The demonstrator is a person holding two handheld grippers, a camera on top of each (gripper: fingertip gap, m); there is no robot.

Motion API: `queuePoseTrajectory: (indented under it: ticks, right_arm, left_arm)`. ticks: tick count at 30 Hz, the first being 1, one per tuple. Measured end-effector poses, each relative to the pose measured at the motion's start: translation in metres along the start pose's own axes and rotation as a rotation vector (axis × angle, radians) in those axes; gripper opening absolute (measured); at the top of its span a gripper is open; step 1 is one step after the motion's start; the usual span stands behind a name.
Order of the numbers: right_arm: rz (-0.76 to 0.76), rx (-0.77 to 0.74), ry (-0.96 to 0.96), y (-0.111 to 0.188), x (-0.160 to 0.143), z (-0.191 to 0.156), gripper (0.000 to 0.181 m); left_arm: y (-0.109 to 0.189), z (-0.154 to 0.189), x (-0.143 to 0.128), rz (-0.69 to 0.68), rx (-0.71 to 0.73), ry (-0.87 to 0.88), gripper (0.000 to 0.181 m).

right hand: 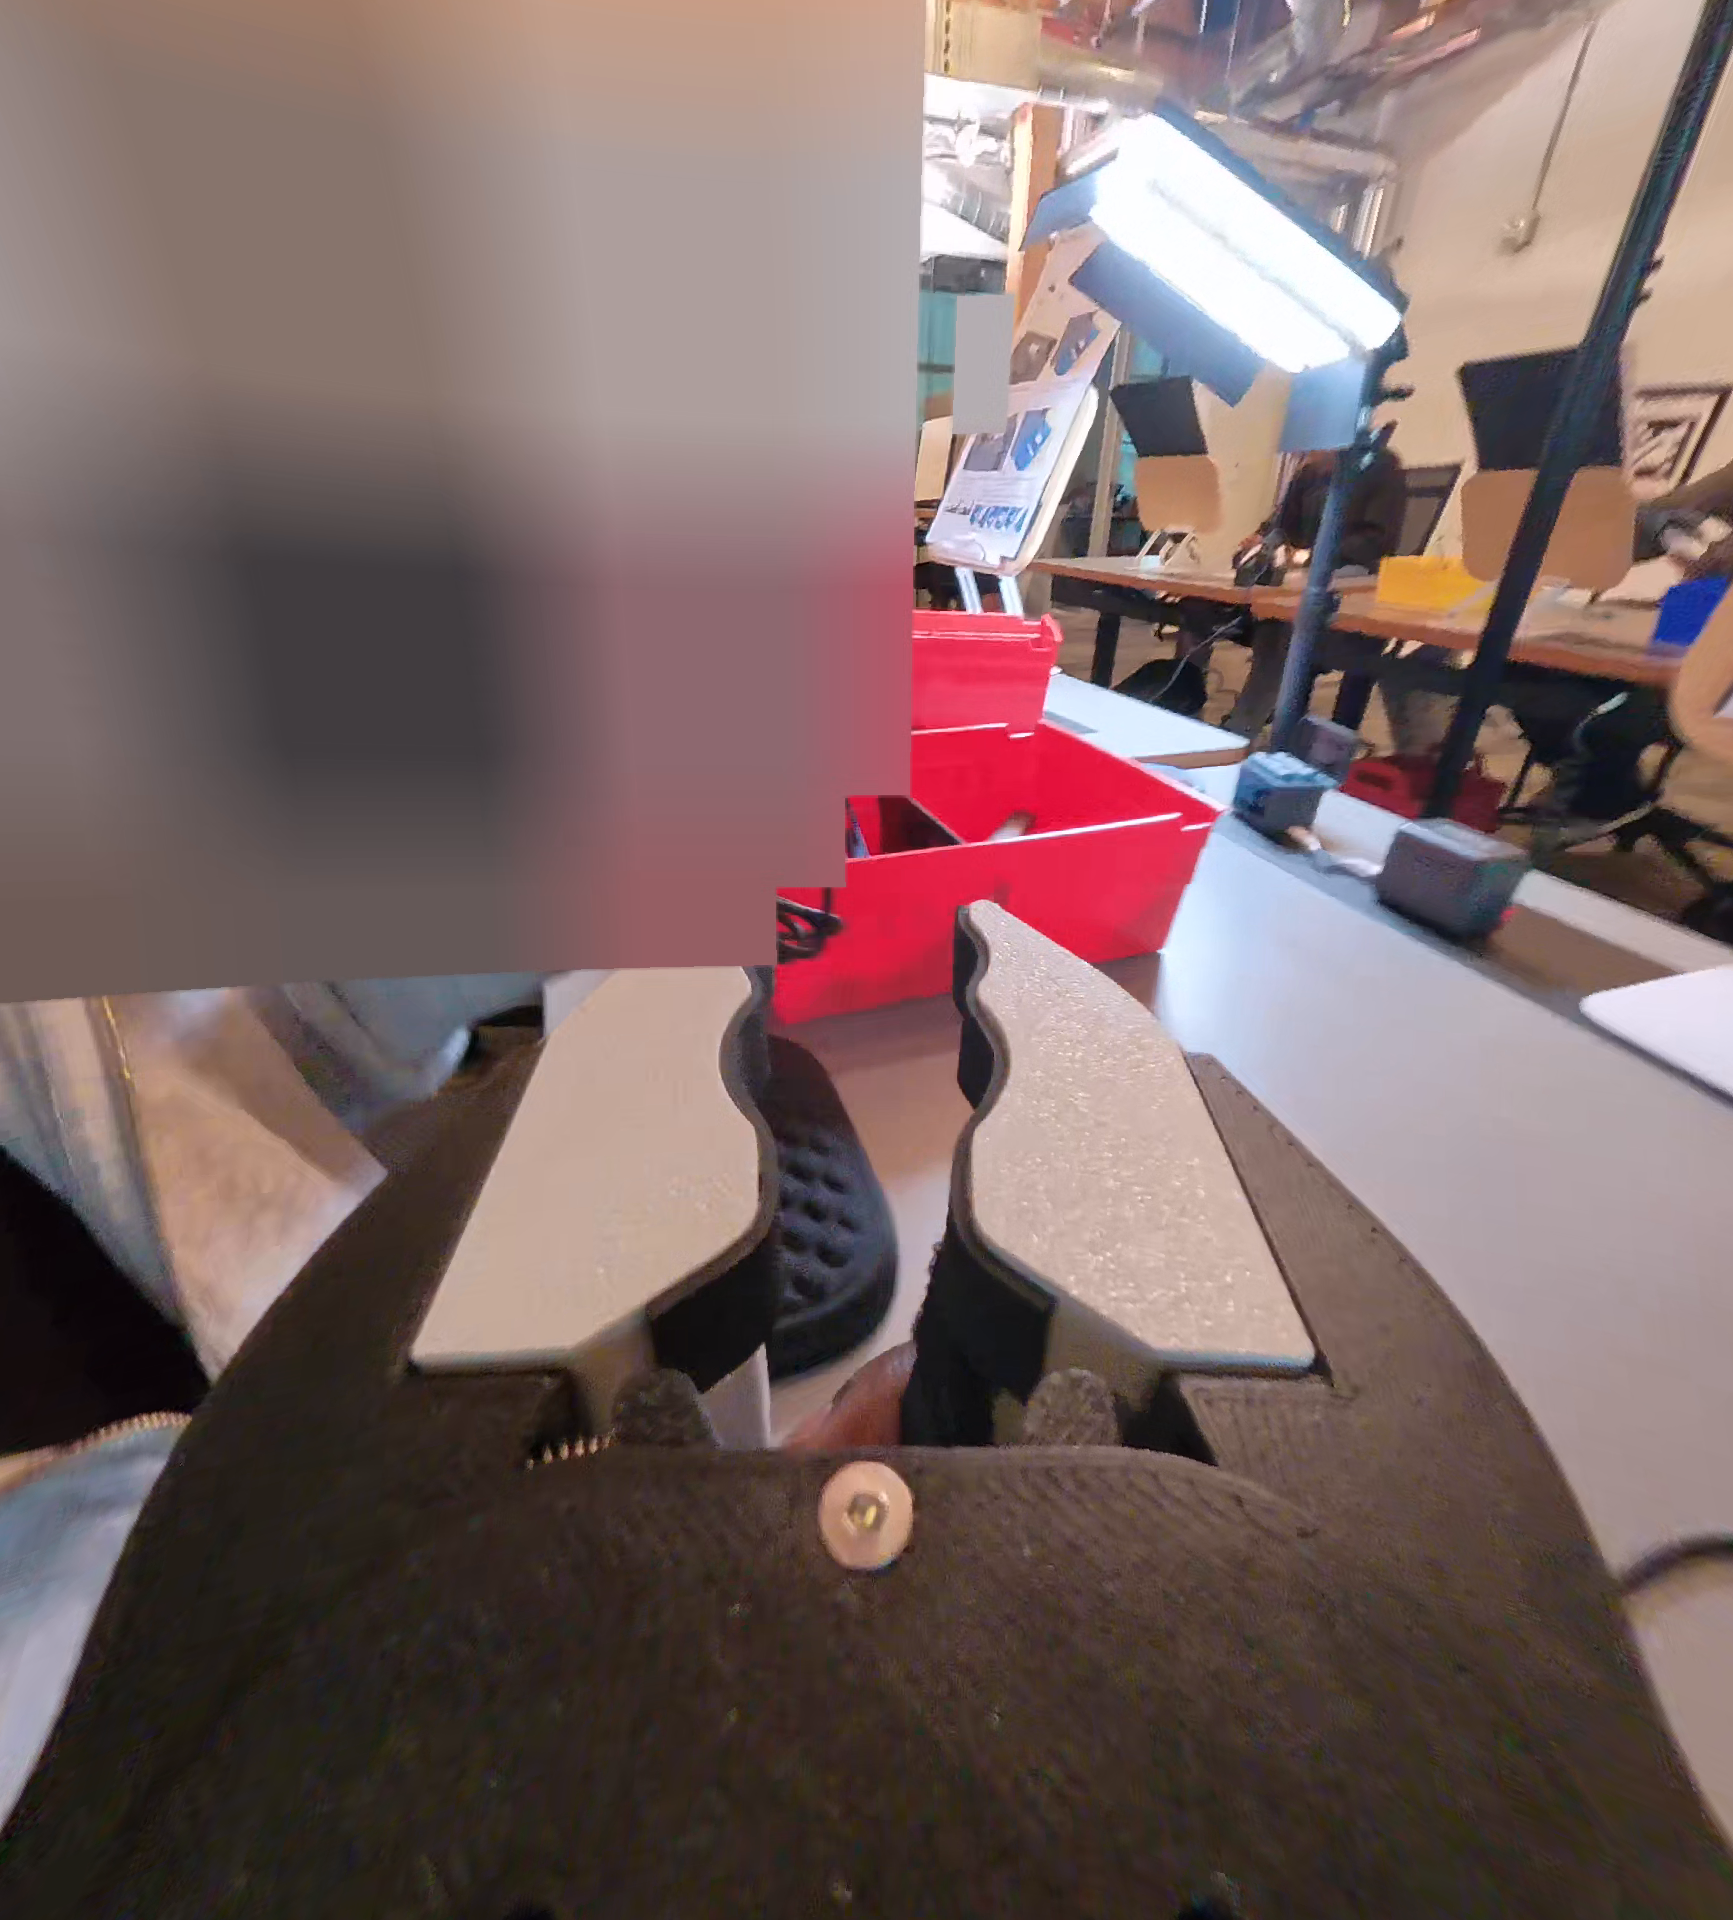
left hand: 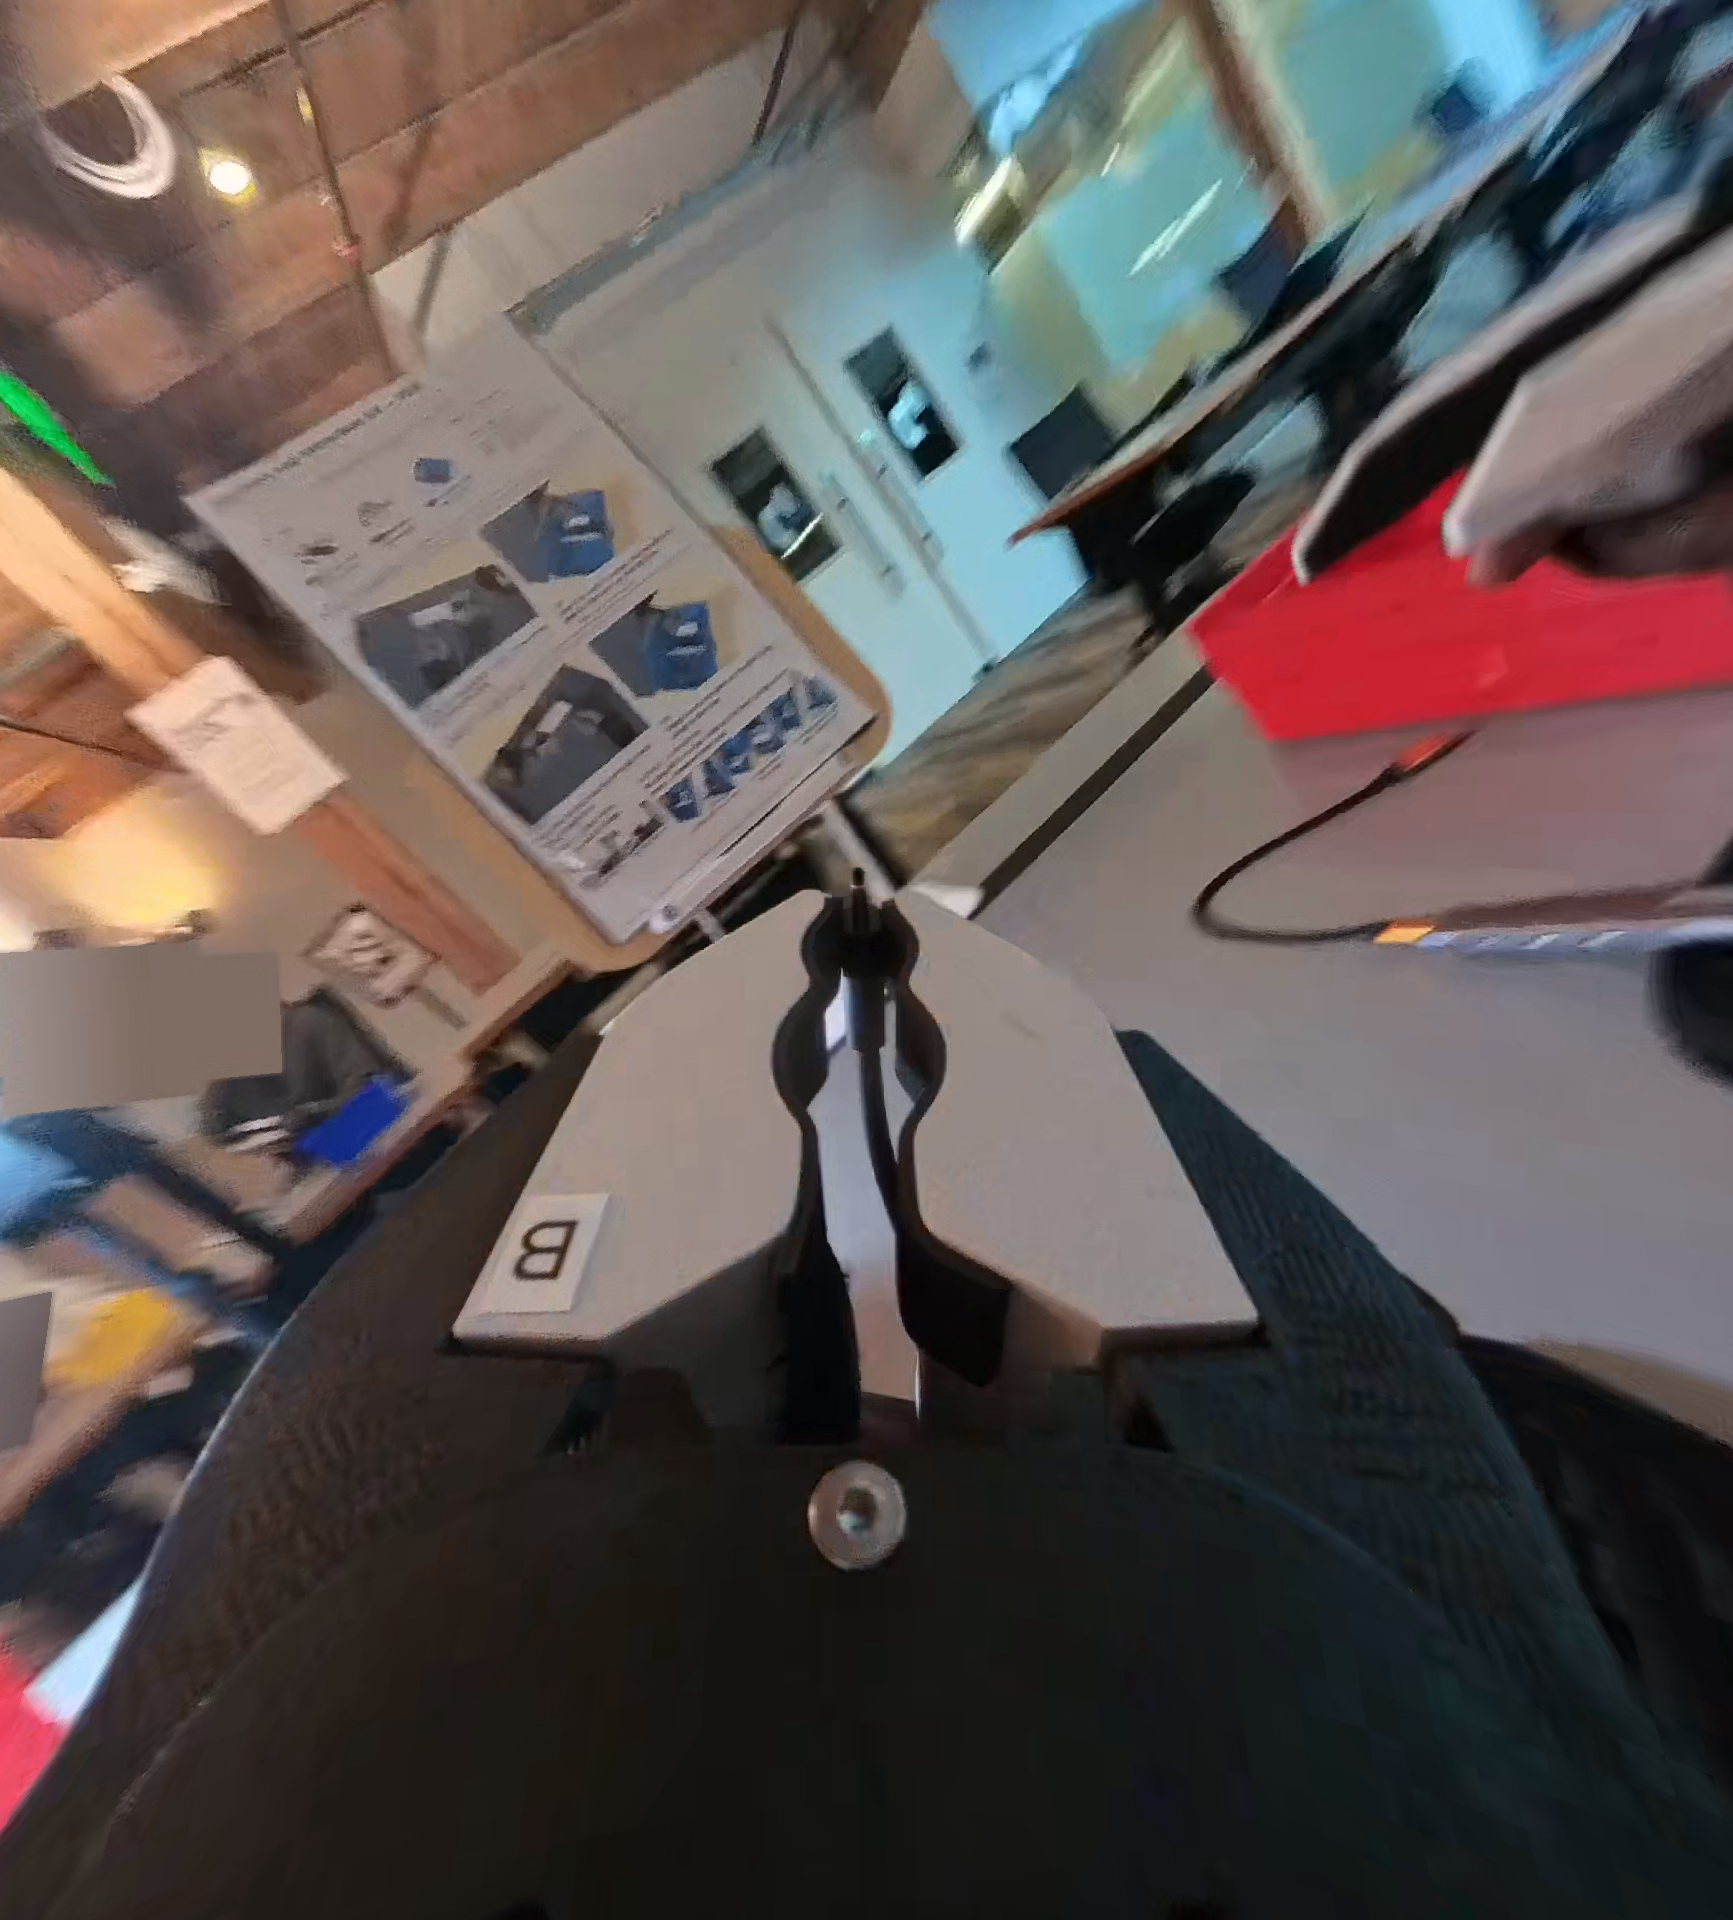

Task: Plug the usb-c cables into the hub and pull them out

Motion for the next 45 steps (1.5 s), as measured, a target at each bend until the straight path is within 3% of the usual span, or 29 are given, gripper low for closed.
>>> queuePoseTrajectory:
  ticks: [3, 6, 10, 14, 19, 23, 26, 30, 34, 36, 38, 40, 45]
  right_arm:
    - [-0.031, -0.018, -0.097, -0.016, -0.013, -0.003, 0.032]
    - [-0.088, -0.072, -0.108, -0.024, -0.029, 0.0, 0.026]
    - [-0.258, -0.13, -0.03, -0.025, -0.053, 0.006, 0.024]
    - [-0.295, -0.123, -0.008, -0.024, -0.058, 0.007, 0.013]
    - [-0.328, -0.106, 0.0, -0.022, -0.062, 0.008, 0.011]
    - [-0.309, -0.035, 0.026, -0.017, -0.059, 0.007, 0.007]
    - [-0.241, 0.063, 0.001, -0.01, -0.052, 0.008, 0.007]
    - [-0.207, 0.124, 0.013, -0.001, -0.049, 0.012, 0.007]
    - [-0.251, 0.136, 0.05, 0.003, -0.052, 0.014, 0.009]
    - [-0.266, 0.12, 0.04, 0.002, -0.053, 0.015, 0.024]
    - [-0.308, 0.132, 0.013, 0.001, -0.057, 0.013, 0.026]
    - [-0.37, 0.119, 0.05, 0.002, -0.063, 0.014, 0.013]
    - [-0.365, 0.134, 0.078, 0.005, -0.061, 0.013, 0.013]
  left_arm:
    - [-0.019, 0.032, -0.015, -0.099, 0.014, -0.274, 0.007]
    - [-0.029, 0.068, -0.024, -0.108, -0.06, -0.402, 0.007]
    - [-0.035, 0.086, -0.028, -0.101, -0.103, -0.341, 0.008]
    - [-0.036, 0.091, -0.033, -0.114, -0.123, -0.375, 0.008]
    - [-0.035, 0.097, -0.036, -0.106, -0.151, -0.35, 0.008]
    - [-0.033, 0.097, -0.034, -0.075, -0.189, -0.289, 0.011]
    - [-0.032, 0.092, -0.042, -0.12, -0.253, -0.147, 0.016]
    - [-0.031, 0.094, -0.04, -0.073, -0.308, 0.0, 0.011]
    - [-0.033, 0.101, -0.043, -0.11, -0.318, -0.086, 0.006]
    - [-0.033, 0.106, -0.045, -0.123, -0.317, -0.168, 0.006]
    - [-0.034, 0.111, -0.045, -0.126, -0.316, -0.223, 0.006]
    - [-0.036, 0.113, -0.044, -0.122, -0.312, -0.222, 0.006]
    - [-0.036, 0.114, -0.041, -0.102, -0.32, -0.114, 0.006]
Point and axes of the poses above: each gripper's, where its closed fingertips meet, y back along the fingers, x out of its top, z = x × y across the jaws, the point moved 6 cm from there along y, back along the fingers, and after that the axes turned 14 degrees about z, right-handed, at the moved point
